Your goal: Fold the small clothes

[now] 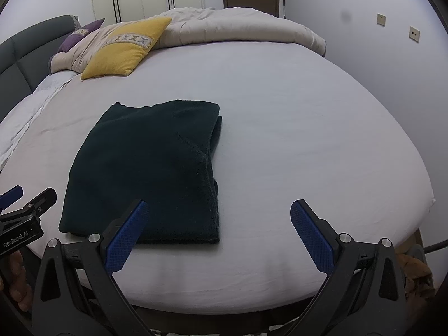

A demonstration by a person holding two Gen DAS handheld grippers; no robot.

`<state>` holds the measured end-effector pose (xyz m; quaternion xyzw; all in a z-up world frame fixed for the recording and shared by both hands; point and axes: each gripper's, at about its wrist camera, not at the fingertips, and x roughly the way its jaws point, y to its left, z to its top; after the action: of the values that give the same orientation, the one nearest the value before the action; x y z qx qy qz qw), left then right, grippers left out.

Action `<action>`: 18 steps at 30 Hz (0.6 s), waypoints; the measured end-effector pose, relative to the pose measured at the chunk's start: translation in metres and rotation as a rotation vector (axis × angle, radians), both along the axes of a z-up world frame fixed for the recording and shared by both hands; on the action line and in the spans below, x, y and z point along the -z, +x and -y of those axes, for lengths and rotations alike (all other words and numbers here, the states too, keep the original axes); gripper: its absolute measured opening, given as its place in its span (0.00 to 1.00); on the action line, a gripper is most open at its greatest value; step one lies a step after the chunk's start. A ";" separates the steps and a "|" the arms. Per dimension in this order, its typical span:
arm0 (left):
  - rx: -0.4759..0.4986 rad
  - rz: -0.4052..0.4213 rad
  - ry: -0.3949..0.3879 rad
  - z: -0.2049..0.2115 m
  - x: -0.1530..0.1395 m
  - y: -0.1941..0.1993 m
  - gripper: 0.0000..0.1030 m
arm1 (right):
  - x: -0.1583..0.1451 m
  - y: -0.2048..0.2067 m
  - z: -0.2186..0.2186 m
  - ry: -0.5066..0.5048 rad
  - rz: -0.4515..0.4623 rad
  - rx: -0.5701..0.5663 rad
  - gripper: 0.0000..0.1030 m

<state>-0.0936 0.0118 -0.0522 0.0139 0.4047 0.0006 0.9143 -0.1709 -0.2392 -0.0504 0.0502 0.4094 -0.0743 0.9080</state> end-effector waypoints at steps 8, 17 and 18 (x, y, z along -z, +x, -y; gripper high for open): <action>0.005 -0.009 0.003 0.000 0.003 0.002 1.00 | 0.001 0.000 -0.006 -0.002 -0.009 -0.016 1.00; 0.004 -0.015 0.002 -0.003 0.006 0.004 1.00 | 0.004 0.002 -0.006 -0.001 -0.018 -0.029 1.00; 0.003 -0.014 0.003 -0.003 0.007 0.004 1.00 | 0.004 0.002 -0.007 -0.001 -0.019 -0.030 1.00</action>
<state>-0.0894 0.0151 -0.0588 0.0157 0.4111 -0.0006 0.9115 -0.1689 -0.2327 -0.0547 0.0428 0.4186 -0.0616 0.9050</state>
